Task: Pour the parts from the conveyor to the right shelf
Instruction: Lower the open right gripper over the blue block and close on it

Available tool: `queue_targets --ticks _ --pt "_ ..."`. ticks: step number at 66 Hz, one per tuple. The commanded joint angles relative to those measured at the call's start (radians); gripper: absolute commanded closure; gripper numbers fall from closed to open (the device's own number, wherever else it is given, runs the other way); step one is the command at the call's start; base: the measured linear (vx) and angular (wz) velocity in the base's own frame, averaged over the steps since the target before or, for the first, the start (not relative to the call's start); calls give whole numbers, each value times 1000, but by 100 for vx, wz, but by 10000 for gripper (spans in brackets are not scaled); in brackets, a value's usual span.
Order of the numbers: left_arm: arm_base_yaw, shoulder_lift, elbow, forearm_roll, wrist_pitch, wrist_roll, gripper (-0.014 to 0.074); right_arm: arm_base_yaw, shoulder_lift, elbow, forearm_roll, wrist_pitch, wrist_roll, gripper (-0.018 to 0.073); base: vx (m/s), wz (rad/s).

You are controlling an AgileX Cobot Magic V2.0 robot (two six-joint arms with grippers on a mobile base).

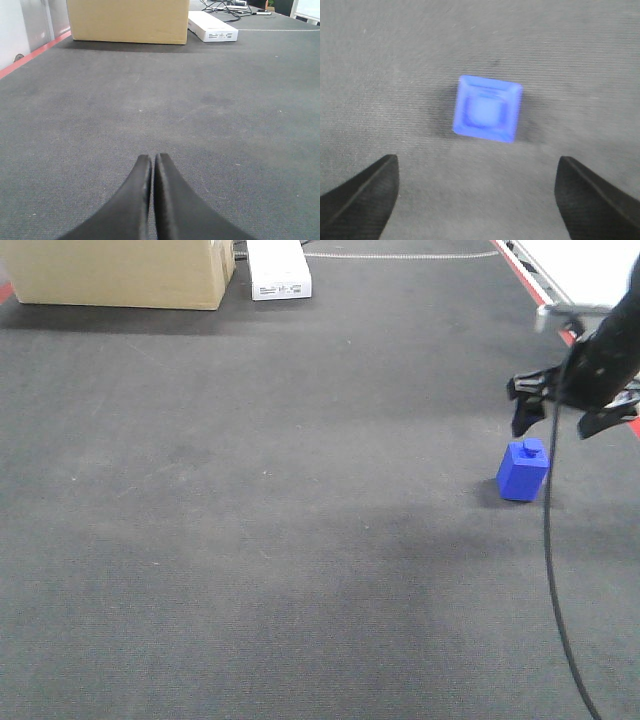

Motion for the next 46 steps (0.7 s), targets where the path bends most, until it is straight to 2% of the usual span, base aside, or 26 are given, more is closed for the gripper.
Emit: queue_targets --ticks 1,27,46 --pt "-1 13 -19 -8 -70 -8 602 -6 -24 -32 -22 -38 -11 -35 0 0" --pt "-1 13 -19 -8 -70 -8 602 -6 62 -32 -43 -224 12 -35 0 0" --pt "-1 13 -19 -8 -70 -8 602 -6 104 -32 -28 -243 11 -35 0 0"
